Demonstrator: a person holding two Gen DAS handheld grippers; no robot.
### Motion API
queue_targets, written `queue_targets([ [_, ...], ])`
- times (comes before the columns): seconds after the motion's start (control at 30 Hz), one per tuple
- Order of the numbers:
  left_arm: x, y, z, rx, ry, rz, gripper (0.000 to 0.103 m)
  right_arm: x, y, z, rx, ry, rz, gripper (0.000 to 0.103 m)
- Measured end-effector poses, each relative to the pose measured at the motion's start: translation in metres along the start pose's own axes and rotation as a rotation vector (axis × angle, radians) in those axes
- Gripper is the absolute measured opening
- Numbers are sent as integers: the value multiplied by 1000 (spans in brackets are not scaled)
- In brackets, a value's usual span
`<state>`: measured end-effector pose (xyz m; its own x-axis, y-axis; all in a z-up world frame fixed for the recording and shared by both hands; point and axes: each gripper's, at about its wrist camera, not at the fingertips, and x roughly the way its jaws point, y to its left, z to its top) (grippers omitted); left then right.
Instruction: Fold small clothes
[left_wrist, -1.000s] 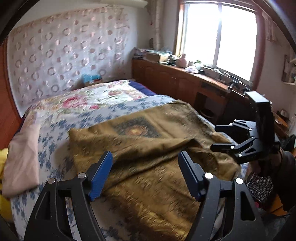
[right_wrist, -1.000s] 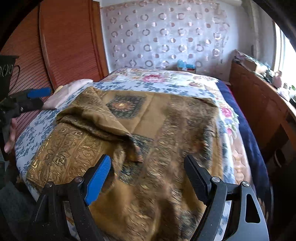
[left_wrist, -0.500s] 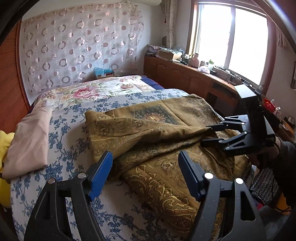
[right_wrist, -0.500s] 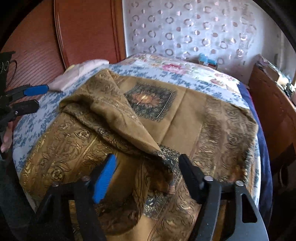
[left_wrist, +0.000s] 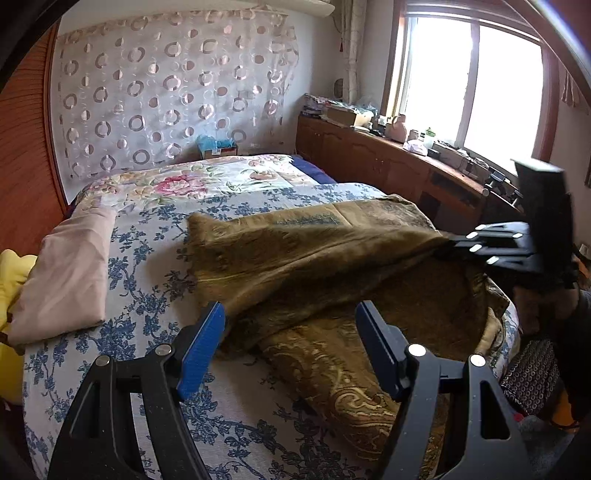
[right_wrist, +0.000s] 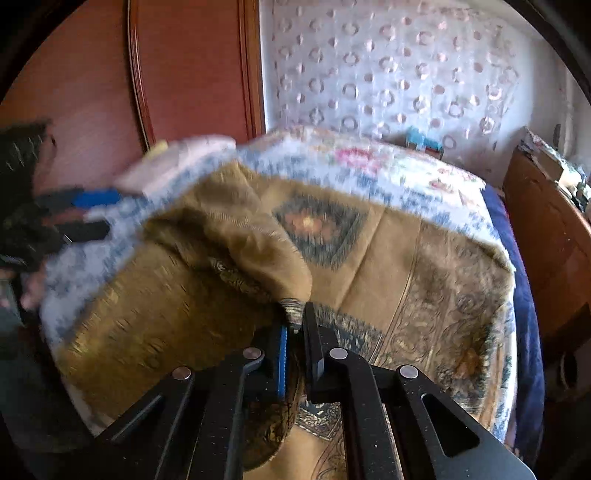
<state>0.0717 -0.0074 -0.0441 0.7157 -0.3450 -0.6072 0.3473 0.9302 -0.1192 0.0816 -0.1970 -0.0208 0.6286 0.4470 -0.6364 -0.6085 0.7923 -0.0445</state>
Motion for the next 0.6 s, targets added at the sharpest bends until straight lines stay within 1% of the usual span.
queue_targets([
  [0.07,-1,2,0,-5,-3,2,74,-19,1,3,14,-58,-18,6],
  [0.17,-3,2,0,-7,-9,0,74,-50,1,-4,51,-129,-39,6],
  [0.23,-4,0,1,-2,-12,-2,74,-64,0,-10,66,-146,-48,6],
  [0.3,-6,-2,1,1,-18,-6,74,-81,-5,-19,77,-164,-85,6],
  [0.37,-6,-5,2,3,-22,-10,74,-97,-11,-29,80,-162,-128,6],
  [0.47,-7,-10,3,13,-28,-16,74,-105,-18,-42,97,-145,-207,6],
  [0.53,-8,-12,4,16,-30,-23,74,-98,-26,-56,107,-90,-285,6],
  [0.57,-8,-14,4,21,-30,-23,74,-92,-30,-63,121,-59,-301,6],
  [0.6,-8,-15,5,24,-30,-23,74,-87,-37,-72,153,-36,-293,6],
])
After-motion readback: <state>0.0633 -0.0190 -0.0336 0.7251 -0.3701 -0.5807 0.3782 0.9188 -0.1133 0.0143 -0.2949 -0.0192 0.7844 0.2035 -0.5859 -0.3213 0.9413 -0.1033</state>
